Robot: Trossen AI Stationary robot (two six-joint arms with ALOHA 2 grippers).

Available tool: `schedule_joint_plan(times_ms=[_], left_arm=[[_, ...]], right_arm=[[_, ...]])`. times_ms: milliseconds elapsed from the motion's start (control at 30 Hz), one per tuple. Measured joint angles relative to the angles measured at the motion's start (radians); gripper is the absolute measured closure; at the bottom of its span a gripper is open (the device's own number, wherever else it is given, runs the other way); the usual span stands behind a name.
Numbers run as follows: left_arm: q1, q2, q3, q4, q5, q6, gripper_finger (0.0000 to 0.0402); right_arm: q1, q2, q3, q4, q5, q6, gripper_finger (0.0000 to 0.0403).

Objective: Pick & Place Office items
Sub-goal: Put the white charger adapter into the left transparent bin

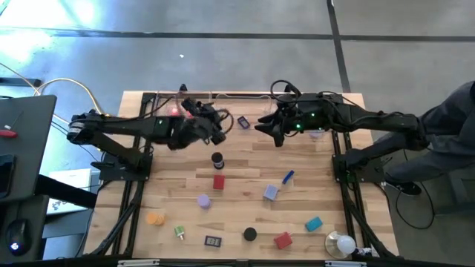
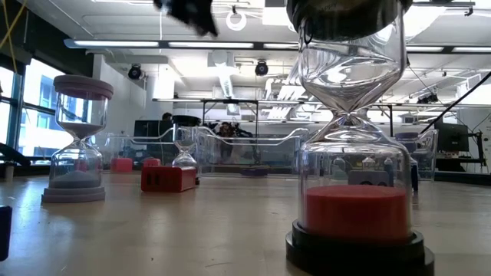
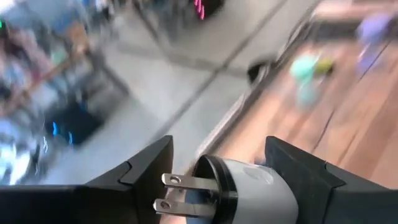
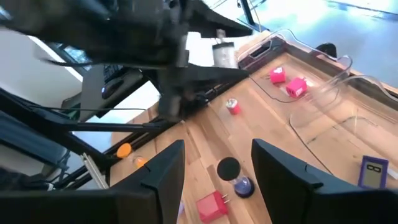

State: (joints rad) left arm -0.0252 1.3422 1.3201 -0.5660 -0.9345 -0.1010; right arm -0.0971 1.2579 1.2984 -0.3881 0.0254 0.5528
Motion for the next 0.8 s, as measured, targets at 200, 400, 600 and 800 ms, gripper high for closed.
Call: schedule_joint_plan(times_ms=[200, 400, 600, 800], left_arm=[[0.247, 0.001, 0.000, -0.344, 0.301, -0.311, 0.0168], [0.502, 0.002, 0.000, -0.474, 0.505, -0.423, 0.0168], [0.719, 0.046, -0.018, -0.488, 0.614, -0.424, 0.0168], [0.819, 0.152, -0.069, -0.483, 0.633, -0.424, 0.0167]], right_arm=[[0.013, 0.008, 0.000, -0.008, 0.002, 0.000, 0.0229], [0.024, 0.008, 0.000, -0.006, 0.002, 0.000, 0.0229], [0.032, 0.008, 0.000, -0.007, 0.000, 0.000, 0.0229], [0.066, 0.008, 0.000, -0.016, 0.001, -0.005, 0.0229]])
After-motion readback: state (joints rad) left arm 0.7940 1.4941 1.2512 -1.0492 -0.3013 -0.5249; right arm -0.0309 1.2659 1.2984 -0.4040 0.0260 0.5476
